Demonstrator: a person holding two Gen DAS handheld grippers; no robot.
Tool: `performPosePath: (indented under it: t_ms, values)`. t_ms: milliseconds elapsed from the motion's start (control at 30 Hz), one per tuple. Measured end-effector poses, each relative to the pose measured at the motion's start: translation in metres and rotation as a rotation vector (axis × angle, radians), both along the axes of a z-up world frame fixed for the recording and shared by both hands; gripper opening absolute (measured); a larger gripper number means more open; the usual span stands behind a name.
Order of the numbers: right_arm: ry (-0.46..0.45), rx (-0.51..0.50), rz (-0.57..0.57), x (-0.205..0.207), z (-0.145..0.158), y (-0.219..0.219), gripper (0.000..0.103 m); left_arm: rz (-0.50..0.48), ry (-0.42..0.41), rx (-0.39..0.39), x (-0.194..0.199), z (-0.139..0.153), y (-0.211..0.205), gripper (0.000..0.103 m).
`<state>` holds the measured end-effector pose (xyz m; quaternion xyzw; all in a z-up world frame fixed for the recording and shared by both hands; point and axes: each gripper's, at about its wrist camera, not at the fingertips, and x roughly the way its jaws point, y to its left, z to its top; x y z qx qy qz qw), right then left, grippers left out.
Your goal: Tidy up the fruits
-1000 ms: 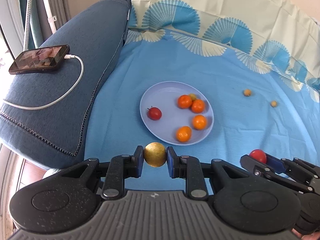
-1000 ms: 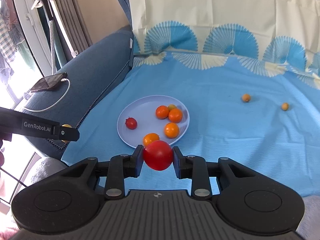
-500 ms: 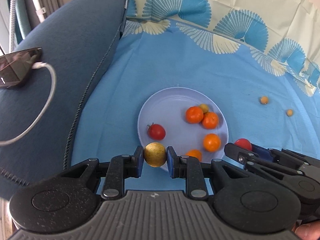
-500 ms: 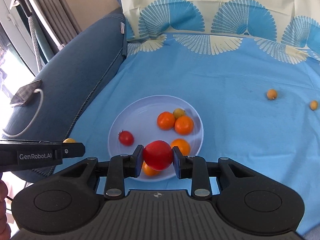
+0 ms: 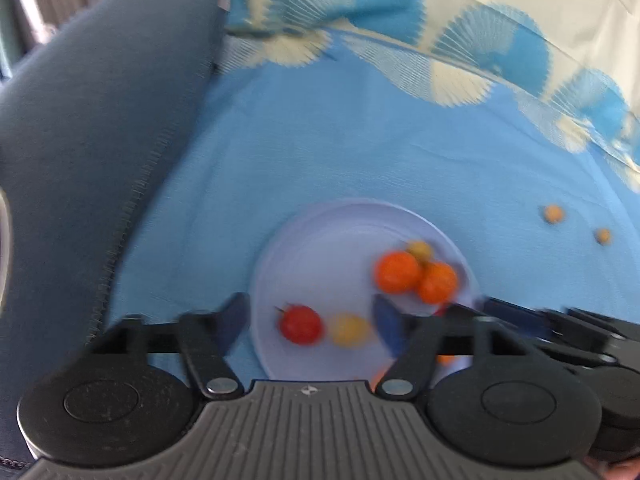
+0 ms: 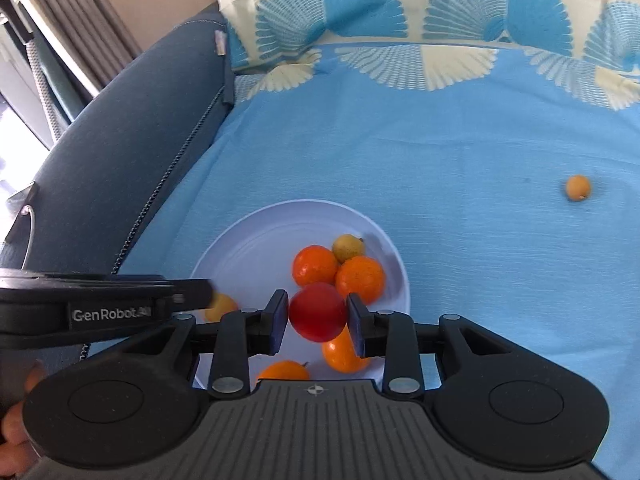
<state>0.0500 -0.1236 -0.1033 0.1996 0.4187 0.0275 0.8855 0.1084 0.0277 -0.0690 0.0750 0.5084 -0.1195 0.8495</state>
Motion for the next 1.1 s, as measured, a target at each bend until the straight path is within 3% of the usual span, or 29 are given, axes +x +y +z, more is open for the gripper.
performPosePath:
  t_ms: [33, 100, 133, 333, 533, 833, 1100]
  values:
    - [0.003, -0.007, -0.004, 0.0, -0.001, -0.002, 0.042, 0.002, 0.001, 0.0, 0.001, 0.0, 0.003, 0.095]
    - [0.012, -0.005, -0.034, -0.001, -0.003, -0.007, 0.056, 0.02, 0.026, -0.025, 0.001, 0.0, 0.012, 0.1]
    - [0.014, 0.006, -0.047, -0.005, -0.003, -0.01, 0.065, 0.036, 0.032, -0.035, -0.001, 0.001, 0.017, 0.1]
    - [0.056, -0.012, -0.082, -0.048, 0.003, -0.01, 0.088, 0.086, 0.094, 0.032, -0.038, 0.006, 0.037, 0.101]
    - [0.058, -0.025, -0.102, -0.114, 0.023, 0.006, 0.096, 0.086, 0.096, 0.081, -0.099, 0.022, 0.049, 0.101]
    - [-0.169, -0.166, -0.14, -0.21, 0.069, 0.027, 0.102, 0.022, -0.057, 0.064, -0.174, 0.07, 0.043, 0.103]
    - [-0.233, -0.185, -0.156, -0.251, 0.085, 0.027, 0.102, -0.017, -0.146, 0.048, -0.216, 0.095, 0.039, 0.103]
